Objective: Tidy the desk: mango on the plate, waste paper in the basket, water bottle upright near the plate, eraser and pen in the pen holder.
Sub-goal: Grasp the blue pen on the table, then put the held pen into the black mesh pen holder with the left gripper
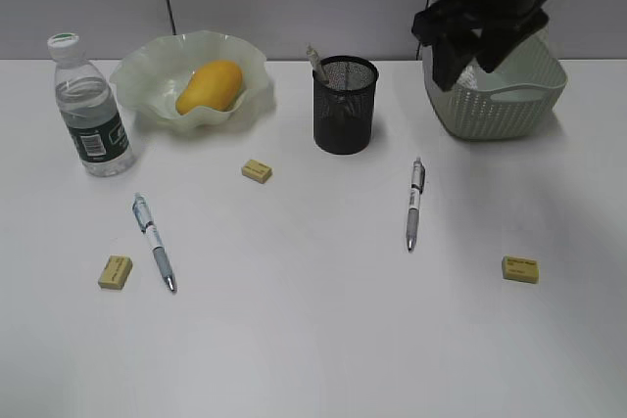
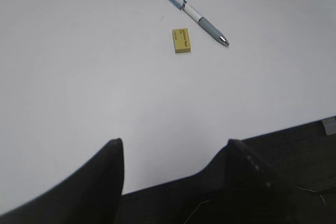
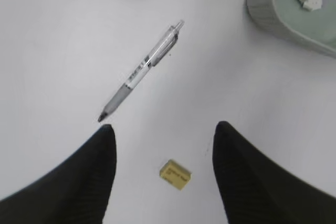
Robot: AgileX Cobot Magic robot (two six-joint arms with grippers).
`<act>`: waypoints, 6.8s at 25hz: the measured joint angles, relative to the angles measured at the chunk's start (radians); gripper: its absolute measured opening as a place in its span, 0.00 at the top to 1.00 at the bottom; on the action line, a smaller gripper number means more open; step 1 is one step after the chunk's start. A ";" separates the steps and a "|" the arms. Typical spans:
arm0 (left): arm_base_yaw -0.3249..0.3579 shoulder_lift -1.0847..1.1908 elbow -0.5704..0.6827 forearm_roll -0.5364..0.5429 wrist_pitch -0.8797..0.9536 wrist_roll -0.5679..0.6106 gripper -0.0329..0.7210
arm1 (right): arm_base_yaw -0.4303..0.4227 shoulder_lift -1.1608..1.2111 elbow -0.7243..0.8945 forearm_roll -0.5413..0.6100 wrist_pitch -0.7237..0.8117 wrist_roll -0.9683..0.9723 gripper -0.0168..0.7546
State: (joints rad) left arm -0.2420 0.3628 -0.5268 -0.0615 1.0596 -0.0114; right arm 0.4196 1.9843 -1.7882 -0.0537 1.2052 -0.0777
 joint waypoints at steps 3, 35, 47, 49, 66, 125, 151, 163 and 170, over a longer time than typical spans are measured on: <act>0.000 0.000 0.000 0.000 0.000 0.000 0.35 | 0.000 -0.103 0.103 0.013 0.000 0.015 0.37; 0.000 0.026 -0.037 0.002 -0.089 0.000 0.35 | 0.000 -1.465 0.972 0.014 0.007 0.124 0.38; 0.000 0.421 -0.139 -0.045 -0.238 0.000 0.35 | 0.000 -1.672 1.225 0.014 0.013 0.126 0.38; 0.000 0.535 -0.186 -0.090 -0.240 0.000 0.35 | 0.000 -1.672 1.226 0.014 0.009 0.126 0.38; -0.120 1.286 -0.554 -0.179 -0.249 -0.076 0.36 | 0.000 -1.672 1.226 0.011 -0.017 0.126 0.38; -0.136 1.739 -0.845 -0.035 -0.172 -0.365 0.82 | 0.000 -1.672 1.226 0.002 -0.024 0.126 0.38; -0.333 1.775 -1.471 -0.104 -0.728 -0.070 0.82 | 0.000 -1.672 1.226 0.002 -0.026 0.126 0.38; -0.358 1.950 -1.470 -0.008 -0.787 -0.062 0.82 | 0.000 -1.672 1.226 -0.004 -0.033 0.126 0.38; -0.358 1.997 -1.469 -0.013 -0.742 -0.062 0.82 | 0.000 -1.672 1.226 -0.007 -0.035 0.126 0.38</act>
State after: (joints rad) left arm -0.6003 2.3600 -1.9960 -0.0747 0.3179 -0.0732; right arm 0.4196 0.3118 -0.5621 -0.0608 1.1706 0.0485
